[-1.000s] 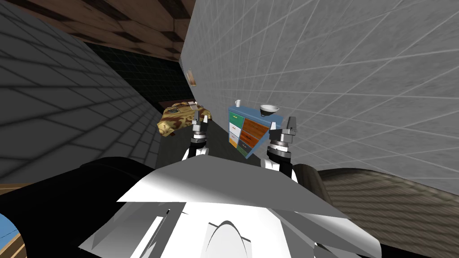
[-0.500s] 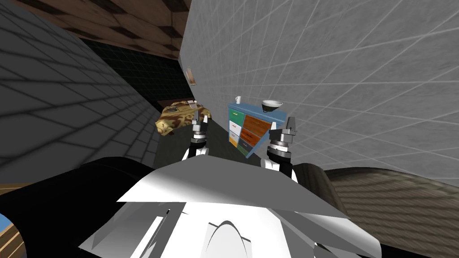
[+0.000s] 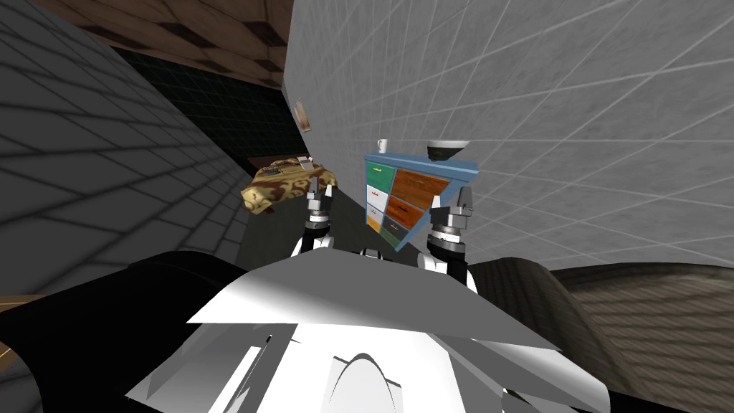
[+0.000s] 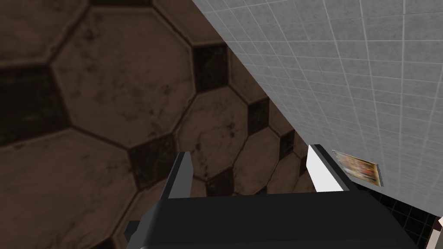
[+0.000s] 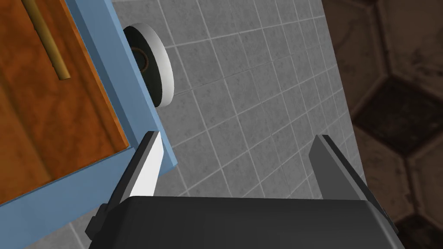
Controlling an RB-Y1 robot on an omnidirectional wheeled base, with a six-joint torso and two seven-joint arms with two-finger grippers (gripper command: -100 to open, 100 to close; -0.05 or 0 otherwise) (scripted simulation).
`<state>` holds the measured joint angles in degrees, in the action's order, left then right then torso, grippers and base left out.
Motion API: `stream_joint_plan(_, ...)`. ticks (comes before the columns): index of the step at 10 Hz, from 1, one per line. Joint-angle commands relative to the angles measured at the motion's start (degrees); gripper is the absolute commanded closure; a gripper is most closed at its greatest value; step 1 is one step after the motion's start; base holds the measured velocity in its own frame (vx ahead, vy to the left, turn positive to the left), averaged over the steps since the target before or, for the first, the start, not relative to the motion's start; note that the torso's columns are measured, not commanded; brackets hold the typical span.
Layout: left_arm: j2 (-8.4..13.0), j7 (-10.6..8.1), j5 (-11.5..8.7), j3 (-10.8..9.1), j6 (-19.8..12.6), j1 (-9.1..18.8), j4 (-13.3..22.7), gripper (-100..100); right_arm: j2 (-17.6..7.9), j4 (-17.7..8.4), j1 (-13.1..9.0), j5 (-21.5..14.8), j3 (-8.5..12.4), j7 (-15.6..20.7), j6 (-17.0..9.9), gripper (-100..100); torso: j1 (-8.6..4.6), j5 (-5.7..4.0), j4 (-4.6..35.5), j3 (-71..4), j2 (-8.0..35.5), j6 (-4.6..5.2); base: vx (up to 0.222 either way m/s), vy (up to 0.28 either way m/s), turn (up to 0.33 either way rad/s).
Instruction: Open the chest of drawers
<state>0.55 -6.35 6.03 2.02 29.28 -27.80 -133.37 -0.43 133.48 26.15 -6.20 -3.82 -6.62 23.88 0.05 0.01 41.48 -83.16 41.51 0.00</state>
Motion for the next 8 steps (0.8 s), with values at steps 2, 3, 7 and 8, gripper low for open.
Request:
stream_joint_plan(2,0.0,0.0,0.0,0.0,0.0,0.0,0.01,0,-4.99,-2.39,-1.86,-2.65,0.62,2.23,-0.58,-100,0.06,0.02,0.71,-1.39,0.65,0.0,0.041,0.075,-0.046)
stream_joint_plan(3,-0.01,0.0,0.0,0.01,0.0,-0.01,0.01,0,-6.25,-3.33,-2.61,-3.76,0.91,3.14,-0.82,-100,0.06,0.02,0.76,-1.46,0.66,0.0,0.05,0.113,-0.058)
stream_joint_plan(7,-0.01,0.0,0.0,0.01,0.0,-0.01,0.0,0,-10.26,-7.92,-6.45,-9.58,2.38,7.85,-2.02,-100,-0.01,0.0,0.8,-1.42,0.77,-0.01,0.066,0.155,-0.085)
stream_joint_plan(8,-0.01,0.0,0.0,0.01,0.0,-0.01,0.0,0,-11.05,-9.2,-7.58,-11.32,2.81,9.26,-2.36,-100,-0.05,-0.01,0.79,-1.43,0.74,0.0,0.092,0.162,-0.109)
